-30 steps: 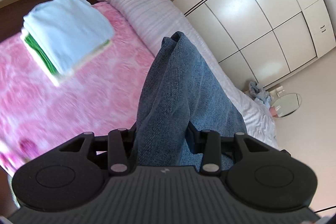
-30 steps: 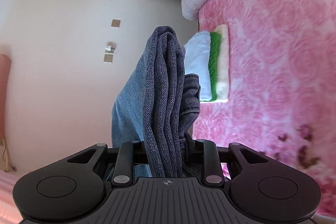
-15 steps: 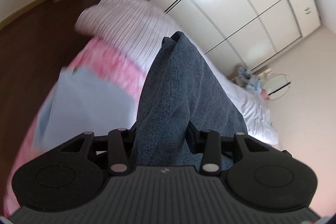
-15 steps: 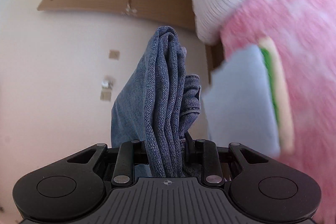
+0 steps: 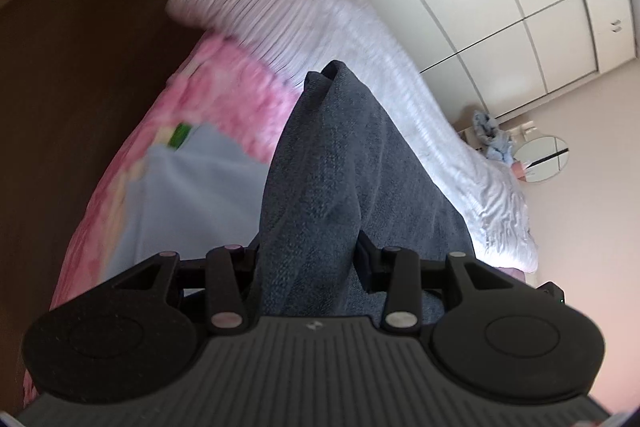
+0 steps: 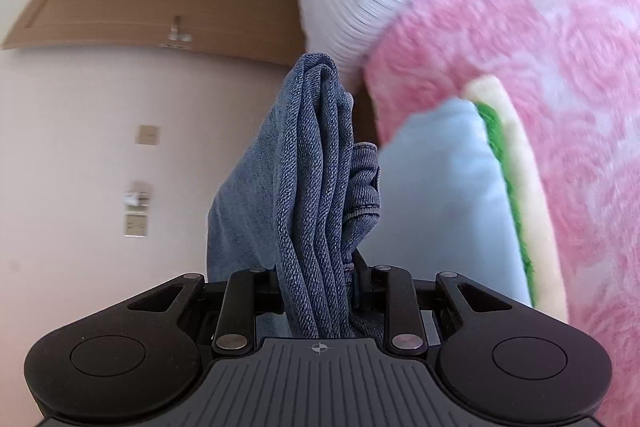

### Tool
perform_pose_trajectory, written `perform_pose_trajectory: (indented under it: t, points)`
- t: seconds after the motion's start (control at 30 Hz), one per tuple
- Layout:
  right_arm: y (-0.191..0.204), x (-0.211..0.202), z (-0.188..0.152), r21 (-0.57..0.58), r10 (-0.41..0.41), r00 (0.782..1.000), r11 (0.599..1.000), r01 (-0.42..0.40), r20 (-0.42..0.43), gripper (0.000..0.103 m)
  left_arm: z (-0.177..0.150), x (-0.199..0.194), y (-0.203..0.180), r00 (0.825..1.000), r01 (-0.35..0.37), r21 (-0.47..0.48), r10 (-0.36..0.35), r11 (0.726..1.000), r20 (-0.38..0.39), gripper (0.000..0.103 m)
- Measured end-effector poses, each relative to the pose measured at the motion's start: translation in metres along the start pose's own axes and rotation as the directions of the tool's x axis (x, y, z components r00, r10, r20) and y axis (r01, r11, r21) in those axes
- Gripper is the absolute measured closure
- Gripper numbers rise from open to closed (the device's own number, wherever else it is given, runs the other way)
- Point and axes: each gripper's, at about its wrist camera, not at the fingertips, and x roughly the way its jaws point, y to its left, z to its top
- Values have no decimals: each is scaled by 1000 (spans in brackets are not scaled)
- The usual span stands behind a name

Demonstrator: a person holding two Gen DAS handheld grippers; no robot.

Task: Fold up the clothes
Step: 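Carry the jeans over the stack of white and green folded clothes, then lower the jeans onto the folded clothes stack with both grippers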

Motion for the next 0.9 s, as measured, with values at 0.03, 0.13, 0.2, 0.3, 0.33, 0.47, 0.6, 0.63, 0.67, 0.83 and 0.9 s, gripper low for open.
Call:
perform_pose_trajectory:
  t: [0.03,0.13,0.2,0.3,0.33,0.47,0.6,0.63,0.67,0.83,0.9]
  points:
    - [-8,3,-1,2,-12,1000,1000,12,-10,76,1,4,7,1000,-4,-11,4,1000,-8,67]
    - [-27,20,1,20,-36,999,999,37,-28,76,0,14,21,999,-15,-26,14,1000,-31,66]
    - [-36,28,2,26,-51,998,998,52,-29,76,3,24,32,998,-33,-26,32,999,-45,65]
    - [-45,37,-1,7,-132,991,991,132,-5,69,7,44,48,993,-93,-20,92,995,-71,61]
    - [-47,42,0,-10,-182,983,983,182,7,68,8,50,53,992,-103,-24,101,994,-75,58]
    - [-51,43,1,-17,-230,973,973,230,24,60,14,42,48,991,-117,5,117,993,-60,58]
    - [-29,18,3,-155,-285,954,942,297,93,57,27,12,42,986,-167,42,167,985,21,58]
    - [-26,14,5,-186,-292,949,932,310,120,57,32,11,42,986,-164,23,163,986,30,58]
    - [-23,9,6,-217,-298,943,921,325,146,57,37,12,41,987,-156,9,155,988,29,58]
    - [-8,23,20,-262,-304,929,898,354,211,65,44,43,21,979,-205,105,203,973,25,70]
    - [-7,33,22,-297,-368,903,856,422,222,88,38,61,22,966,-257,143,253,956,45,68]
